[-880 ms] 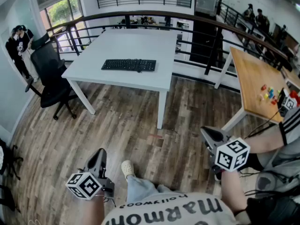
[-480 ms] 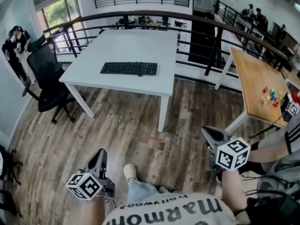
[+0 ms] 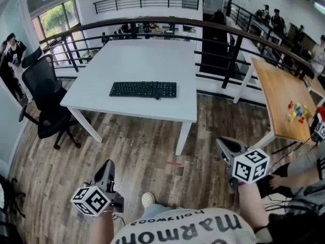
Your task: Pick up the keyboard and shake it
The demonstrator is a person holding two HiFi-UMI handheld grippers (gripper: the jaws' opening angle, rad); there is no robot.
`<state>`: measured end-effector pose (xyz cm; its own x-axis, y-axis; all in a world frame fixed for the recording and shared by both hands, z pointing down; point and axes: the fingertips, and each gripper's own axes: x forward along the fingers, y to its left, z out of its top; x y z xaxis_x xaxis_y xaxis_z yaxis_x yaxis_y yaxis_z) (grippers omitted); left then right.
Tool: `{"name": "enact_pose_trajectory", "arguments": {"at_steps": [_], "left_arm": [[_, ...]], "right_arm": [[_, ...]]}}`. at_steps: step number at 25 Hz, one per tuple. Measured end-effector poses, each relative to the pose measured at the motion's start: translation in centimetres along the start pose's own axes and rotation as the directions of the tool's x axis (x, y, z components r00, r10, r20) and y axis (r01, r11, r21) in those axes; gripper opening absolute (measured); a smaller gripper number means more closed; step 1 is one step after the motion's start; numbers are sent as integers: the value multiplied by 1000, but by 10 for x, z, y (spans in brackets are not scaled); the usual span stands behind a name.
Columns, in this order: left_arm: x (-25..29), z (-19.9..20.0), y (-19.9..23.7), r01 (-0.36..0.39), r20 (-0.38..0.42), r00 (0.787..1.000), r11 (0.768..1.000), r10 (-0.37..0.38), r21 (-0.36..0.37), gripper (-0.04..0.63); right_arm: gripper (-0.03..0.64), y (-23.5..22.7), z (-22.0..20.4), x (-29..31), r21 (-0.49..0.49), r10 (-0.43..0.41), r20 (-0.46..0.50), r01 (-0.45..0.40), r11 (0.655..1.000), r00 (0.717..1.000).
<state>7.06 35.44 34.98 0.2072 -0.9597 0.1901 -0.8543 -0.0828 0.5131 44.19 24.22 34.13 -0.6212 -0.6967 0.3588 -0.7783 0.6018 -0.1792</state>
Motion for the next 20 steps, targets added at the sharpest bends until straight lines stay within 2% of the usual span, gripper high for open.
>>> {"name": "enact_pose_trajectory", "arguments": {"at_steps": [5,12,15,20], "left_arm": [[44,52,32,70,-1,998,997,-70,42,2],[78,97,80,123,-53,992,988,-118,95,2],[87,102,106,136,-79,988,986,-129,92,2],[110,104,135,143,-115,984,989,-138,42,2]], "right_arm": [[43,13,32,50,38,-31,50,29,999,998],[43,30,47,120,89,-97,37,93,992,995],[43,44,42,146,90,-116,15,114,989,993],[43,55,26,171,101,-143,-60,149,984,988]]}}
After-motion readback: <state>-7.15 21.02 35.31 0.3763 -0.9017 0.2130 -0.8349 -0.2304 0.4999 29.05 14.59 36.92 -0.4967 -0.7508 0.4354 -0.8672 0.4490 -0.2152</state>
